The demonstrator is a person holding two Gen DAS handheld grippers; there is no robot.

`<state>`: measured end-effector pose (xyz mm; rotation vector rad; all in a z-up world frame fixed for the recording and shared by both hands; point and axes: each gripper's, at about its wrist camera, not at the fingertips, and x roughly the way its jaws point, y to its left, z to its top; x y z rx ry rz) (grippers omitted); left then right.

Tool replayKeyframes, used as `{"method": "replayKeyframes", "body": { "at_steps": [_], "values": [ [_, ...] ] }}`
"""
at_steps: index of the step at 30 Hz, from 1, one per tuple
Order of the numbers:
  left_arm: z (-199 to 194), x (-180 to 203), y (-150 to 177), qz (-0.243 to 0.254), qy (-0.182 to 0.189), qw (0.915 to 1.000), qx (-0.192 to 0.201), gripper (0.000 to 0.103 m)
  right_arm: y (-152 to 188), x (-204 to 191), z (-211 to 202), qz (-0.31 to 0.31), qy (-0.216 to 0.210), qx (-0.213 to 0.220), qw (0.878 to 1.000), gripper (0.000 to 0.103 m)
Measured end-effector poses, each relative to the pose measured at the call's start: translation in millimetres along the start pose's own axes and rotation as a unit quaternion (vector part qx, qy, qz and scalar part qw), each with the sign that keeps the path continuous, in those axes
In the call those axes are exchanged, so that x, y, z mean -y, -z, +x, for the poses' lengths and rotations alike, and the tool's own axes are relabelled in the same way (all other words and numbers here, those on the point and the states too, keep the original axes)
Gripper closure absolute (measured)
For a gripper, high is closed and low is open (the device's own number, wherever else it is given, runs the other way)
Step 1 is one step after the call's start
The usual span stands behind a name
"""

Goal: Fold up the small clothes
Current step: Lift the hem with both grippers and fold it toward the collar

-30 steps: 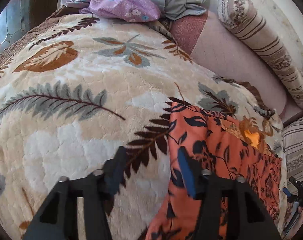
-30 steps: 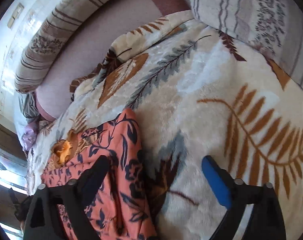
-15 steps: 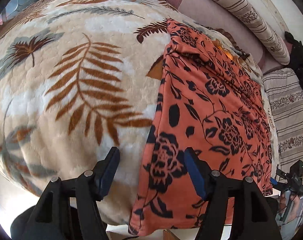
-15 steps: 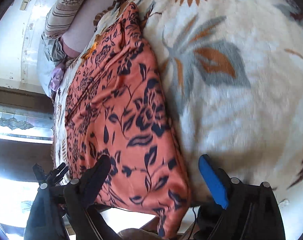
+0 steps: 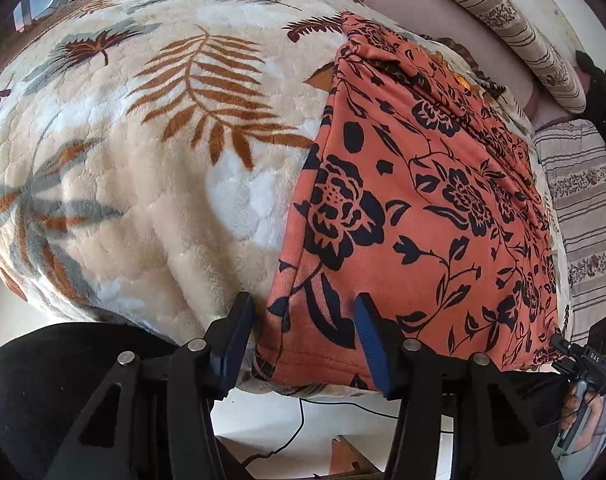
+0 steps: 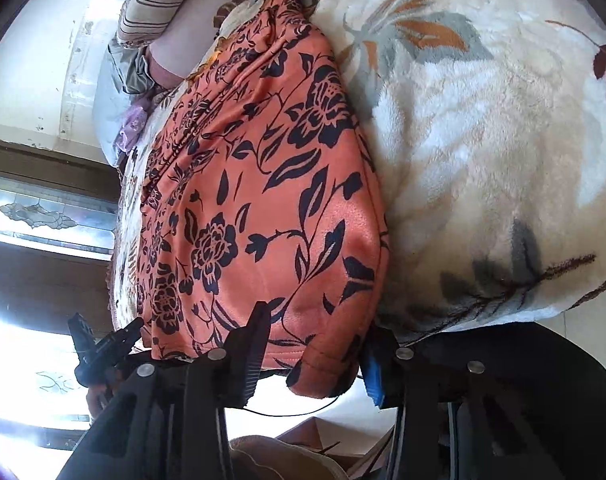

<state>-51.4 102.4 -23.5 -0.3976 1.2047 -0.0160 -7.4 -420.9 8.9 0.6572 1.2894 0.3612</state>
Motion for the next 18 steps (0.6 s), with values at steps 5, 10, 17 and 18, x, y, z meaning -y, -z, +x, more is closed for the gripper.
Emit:
{"method": "replayKeyframes", "body": {
  "at_steps": [5,10,17,18],
  "values": [
    [2,1,7,0.006,-0.014,0.9999,-0.006,0.065,1,6,-5,0.003,-0.008,0.008,1.0,0.057],
    [3,0,6,0.011,-0.017,0.9997,-0.012,0.093,4,-2,-1,-0.028,0.031,0.006,0.999,0.074],
    [-37,7,5,0.03,-0.001,0.9985,0.046,0.095,7,-8,-21,-0.029,0.018,0.033,0.999,0.089],
    [-40,7,4,0.03,0.003,0.9982,0.051,0.094,7,-7,-25,-0.026,0.008,0.037,0.999,0.089]
  ]
}}
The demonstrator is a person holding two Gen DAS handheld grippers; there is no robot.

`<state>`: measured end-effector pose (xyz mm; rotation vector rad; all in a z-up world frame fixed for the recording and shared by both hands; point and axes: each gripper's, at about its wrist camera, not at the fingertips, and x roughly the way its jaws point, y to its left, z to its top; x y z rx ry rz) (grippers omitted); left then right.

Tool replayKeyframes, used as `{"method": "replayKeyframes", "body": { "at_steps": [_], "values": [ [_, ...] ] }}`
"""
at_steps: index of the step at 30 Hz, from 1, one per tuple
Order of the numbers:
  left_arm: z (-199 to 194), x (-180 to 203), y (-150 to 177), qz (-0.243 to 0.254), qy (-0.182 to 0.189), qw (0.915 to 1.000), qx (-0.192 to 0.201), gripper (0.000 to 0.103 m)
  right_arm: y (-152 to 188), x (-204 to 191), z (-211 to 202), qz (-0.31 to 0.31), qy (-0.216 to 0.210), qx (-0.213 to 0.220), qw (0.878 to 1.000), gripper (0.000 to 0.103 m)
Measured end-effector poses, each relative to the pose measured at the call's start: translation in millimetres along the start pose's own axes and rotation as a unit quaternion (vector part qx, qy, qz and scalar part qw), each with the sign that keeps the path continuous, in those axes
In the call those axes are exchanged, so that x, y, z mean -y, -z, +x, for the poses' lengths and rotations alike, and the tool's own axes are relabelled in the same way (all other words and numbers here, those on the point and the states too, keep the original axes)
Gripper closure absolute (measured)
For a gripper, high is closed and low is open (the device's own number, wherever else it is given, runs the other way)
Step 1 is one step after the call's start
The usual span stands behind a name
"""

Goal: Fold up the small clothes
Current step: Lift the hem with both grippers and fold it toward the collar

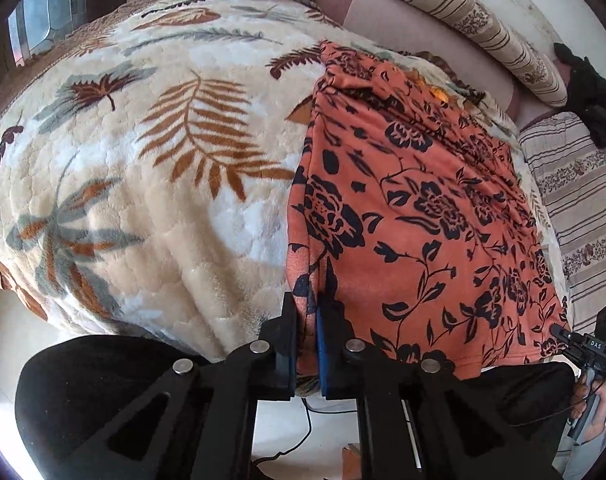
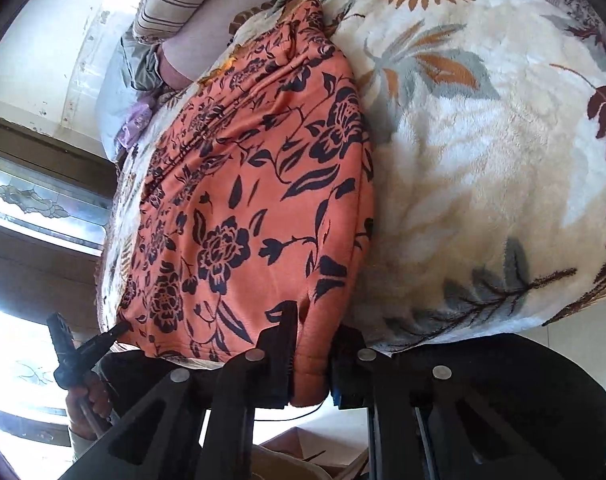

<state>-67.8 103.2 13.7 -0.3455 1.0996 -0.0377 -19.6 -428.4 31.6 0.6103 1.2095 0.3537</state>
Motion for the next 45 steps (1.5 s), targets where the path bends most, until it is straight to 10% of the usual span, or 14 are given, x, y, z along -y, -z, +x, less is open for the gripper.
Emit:
{"method": "replayKeyframes", "body": {
  "at_steps": [3,7,9,10,11,18,23,30,35,39,45],
  "values": [
    [11,2,-4,0.004,-0.013,0.9999,-0.004,0.092,-3,5,2,0.01,0.003,-0.005,1.0,0.085],
    [37,4,-2,-0.016,-0.031,0.9987,-0.037,0.049,-1,8,15,0.024,0.008,-0.02,0.999,0.057],
    [40,6,0,-0.007,-0.034,0.9988,-0.034,0.052,-1,6,19,0.014,0.007,-0.023,1.0,0.05],
    [40,7,-1,0.0,-0.029,0.9989,-0.038,0.086,-1,4,19,0.01,0.008,-0.025,1.0,0.056],
    [38,9,-2,0.006,-0.026,0.9987,-0.043,0.096,-2,2,17,0.004,0.016,-0.023,1.0,0.083],
    [-23,11,-29,-0.006,0.021,0.9986,0.048,0.097,-20,-9,-34,0.01,-0.011,0.051,0.999,0.093],
    [32,-2,-13,-0.022,-0.015,0.9989,-0.038,0.097,-17,11,-4,0.036,0.013,0.009,0.999,0.093],
    [4,3,-34,-0.01,0.005,0.9999,0.008,0.096,-31,6,-6,0.031,0.005,0.003,1.0,0.093],
    [38,0,-39,-0.009,-0.017,0.9979,-0.063,0.096,-38,12,19,0.035,0.018,-0.051,0.998,0.093],
    [15,20,-93,0.012,0.021,0.9995,-0.021,0.097,-74,-3,22,0.017,0.002,-0.053,0.998,0.093],
    [9,59,-239,0.027,0.057,0.9898,0.127,0.092,-217,-43,10,-0.009,-0.056,0.098,0.994,0.093]
  ]
}}
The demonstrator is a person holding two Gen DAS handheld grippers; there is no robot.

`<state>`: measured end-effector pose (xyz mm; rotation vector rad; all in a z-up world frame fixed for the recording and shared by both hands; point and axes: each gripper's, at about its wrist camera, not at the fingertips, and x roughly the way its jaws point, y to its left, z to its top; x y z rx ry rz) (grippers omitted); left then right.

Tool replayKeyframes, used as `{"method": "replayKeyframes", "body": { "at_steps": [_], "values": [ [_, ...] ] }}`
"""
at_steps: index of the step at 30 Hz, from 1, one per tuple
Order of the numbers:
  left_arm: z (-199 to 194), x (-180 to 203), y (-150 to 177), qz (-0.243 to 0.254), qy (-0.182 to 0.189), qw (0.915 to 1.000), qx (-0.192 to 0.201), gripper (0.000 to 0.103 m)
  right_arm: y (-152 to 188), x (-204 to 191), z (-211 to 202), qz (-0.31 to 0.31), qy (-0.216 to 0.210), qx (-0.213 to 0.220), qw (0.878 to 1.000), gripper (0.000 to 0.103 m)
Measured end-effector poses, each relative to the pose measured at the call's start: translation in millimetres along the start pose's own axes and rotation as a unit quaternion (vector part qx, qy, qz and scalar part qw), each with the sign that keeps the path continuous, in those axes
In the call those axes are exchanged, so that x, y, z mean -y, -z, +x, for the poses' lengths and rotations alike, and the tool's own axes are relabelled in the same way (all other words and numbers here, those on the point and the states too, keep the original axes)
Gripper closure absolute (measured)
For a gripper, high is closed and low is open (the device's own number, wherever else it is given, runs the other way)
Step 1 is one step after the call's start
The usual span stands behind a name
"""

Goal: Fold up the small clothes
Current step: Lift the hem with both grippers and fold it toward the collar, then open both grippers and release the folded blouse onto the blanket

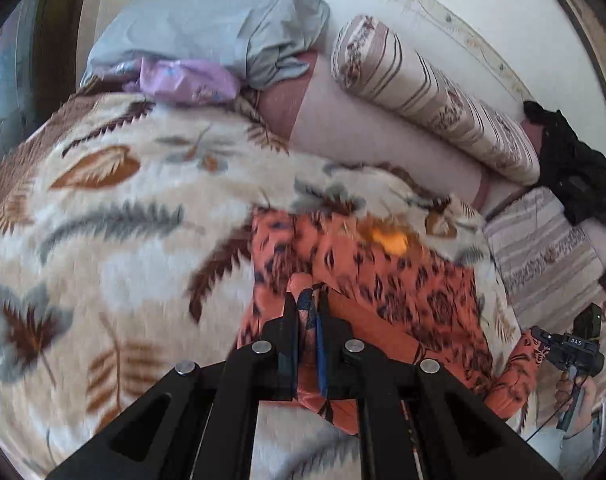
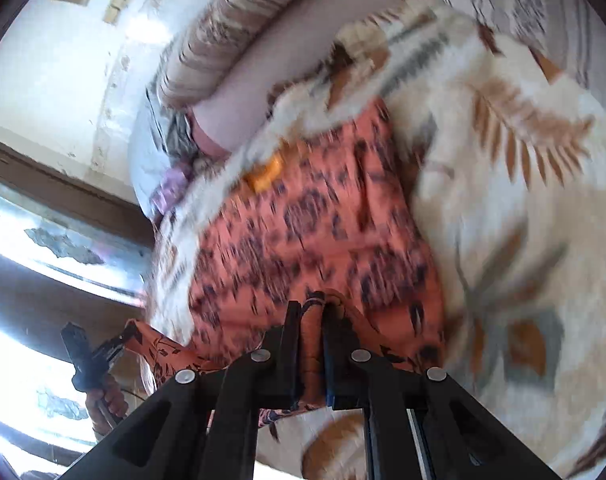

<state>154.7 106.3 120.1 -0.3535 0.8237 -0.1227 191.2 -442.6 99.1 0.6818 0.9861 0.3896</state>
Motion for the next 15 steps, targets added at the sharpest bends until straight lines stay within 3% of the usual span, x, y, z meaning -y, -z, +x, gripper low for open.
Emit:
{"method": "replayKeyframes", "body": {
  "at_steps": [1,2,4,5,7,9,12,15],
  "values": [
    [23,-1,-15,-0.005,-0.011,0.9999,0.01,0.087,-20,2,14,-0.004,0.001,0.016,1.0,0.093],
    [52,-4,-26,-0.008,-0.035,0.9993,0.01,0.062,-38,11,34,-0.001,0.003,0.019,1.0,0.087],
    [113,-14,-32,-0.007,-0.076,0.9969,-0.019,0.025,-58,38,74,0.026,0.026,0.011,0.999,0.059],
    [136,-23,-29,-0.008,-0.091,0.9952,-0.035,0.025,-62,55,92,0.046,0.045,0.001,0.998,0.026],
    [156,-40,-21,-0.018,-0.104,0.9917,-0.073,0.025,-52,72,107,0.069,0.075,-0.004,0.995,0.024],
    [135,-49,-13,-0.036,-0.082,0.995,-0.045,0.025,-33,73,98,0.056,0.063,0.008,0.996,0.024],
    [87,-56,-1,-0.03,-0.08,0.9963,0.007,0.025,-9,65,75,0.007,0.082,0.021,0.996,0.024],
    [77,-61,20,-0.026,-0.056,0.9979,-0.018,0.025,6,59,78,-0.031,0.09,-0.014,0.995,0.024]
  ]
}}
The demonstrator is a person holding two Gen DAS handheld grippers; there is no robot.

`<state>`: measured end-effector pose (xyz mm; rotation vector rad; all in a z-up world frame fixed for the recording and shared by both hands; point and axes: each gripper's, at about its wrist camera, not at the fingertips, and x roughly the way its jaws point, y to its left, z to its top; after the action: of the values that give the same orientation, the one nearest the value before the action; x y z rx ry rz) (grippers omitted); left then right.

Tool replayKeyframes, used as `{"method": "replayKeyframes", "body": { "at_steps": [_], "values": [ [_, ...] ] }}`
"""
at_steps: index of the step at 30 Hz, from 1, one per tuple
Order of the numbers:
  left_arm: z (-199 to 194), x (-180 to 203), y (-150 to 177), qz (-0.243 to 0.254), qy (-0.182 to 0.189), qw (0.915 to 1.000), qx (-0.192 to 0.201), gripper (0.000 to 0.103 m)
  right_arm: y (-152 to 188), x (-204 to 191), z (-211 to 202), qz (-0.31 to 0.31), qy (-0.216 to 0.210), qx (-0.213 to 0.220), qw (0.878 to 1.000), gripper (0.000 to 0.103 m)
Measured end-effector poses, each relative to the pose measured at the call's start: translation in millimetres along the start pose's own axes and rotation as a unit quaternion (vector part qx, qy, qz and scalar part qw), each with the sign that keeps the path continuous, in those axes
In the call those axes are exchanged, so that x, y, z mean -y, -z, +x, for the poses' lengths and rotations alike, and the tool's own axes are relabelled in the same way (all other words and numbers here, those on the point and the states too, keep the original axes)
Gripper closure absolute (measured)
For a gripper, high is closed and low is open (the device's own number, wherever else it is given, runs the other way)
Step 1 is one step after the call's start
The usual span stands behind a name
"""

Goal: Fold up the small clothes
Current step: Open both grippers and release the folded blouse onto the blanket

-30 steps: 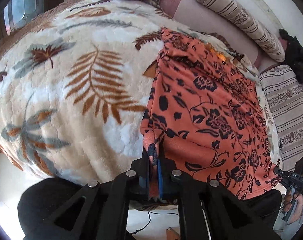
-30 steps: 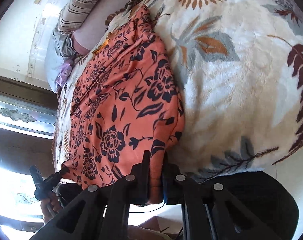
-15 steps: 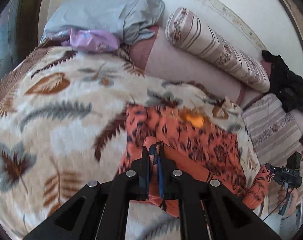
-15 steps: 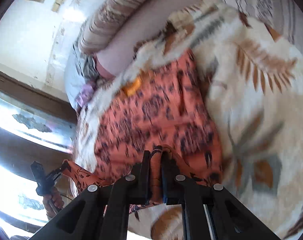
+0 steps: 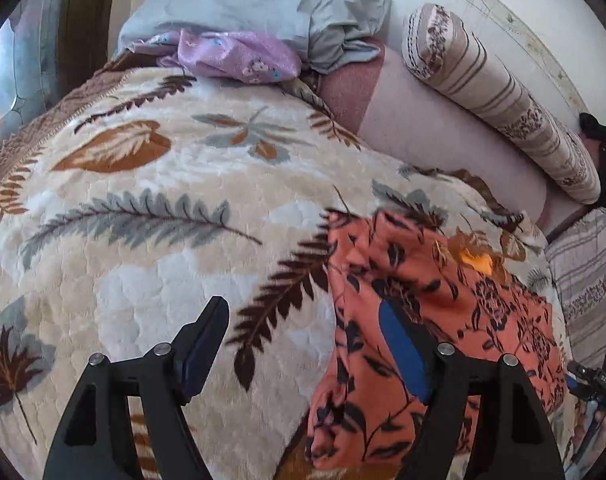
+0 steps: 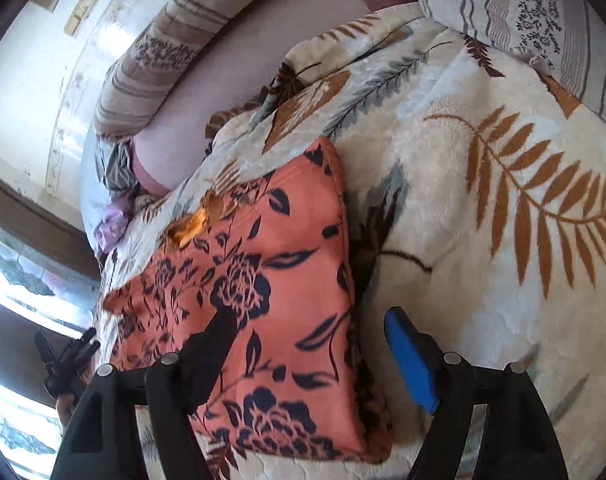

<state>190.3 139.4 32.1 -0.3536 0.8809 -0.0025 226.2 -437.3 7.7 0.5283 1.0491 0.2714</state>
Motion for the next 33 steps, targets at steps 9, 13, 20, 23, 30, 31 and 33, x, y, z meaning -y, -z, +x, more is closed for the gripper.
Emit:
{"method": "replayKeyframes", "body": {
  "at_steps": [9,13,20,23,30,31,33],
  "values": [
    [54,48,17,0.051,-0.033,0.9919,-0.112,0.09,16,-60,38,-0.09,0.094,-0.074,0.989,0.081],
    [2,65,-2,0.05,-0.022,0.9966,-0.062,0.098,11,-89,-15,-0.092,0.076,-0.023,0.993,0.086],
    [-77,38,54,0.057,-0.001,0.9977,-0.038,0.092,78,-82,-75,-0.067,0.028,-0.032,0.997,0.081],
    [-31,9,103,0.057,-0.019,0.9903,-0.125,0.045,126,-32,-41,-0.036,0.065,-0.083,0.994,0.025],
    [-50,1,87,0.065,0.0,0.997,-0.042,0.04,149,6,-71,0.023,0.036,0.004,0.999,0.027],
    [-52,2,79,0.064,0.0,0.9975,-0.029,0.037,145,3,-76,0.012,0.043,0.016,0.999,0.027],
    [-51,6,64,0.06,0.001,0.9981,-0.011,0.031,137,-3,-85,0.003,0.043,0.036,0.998,0.027]
  ]
}}
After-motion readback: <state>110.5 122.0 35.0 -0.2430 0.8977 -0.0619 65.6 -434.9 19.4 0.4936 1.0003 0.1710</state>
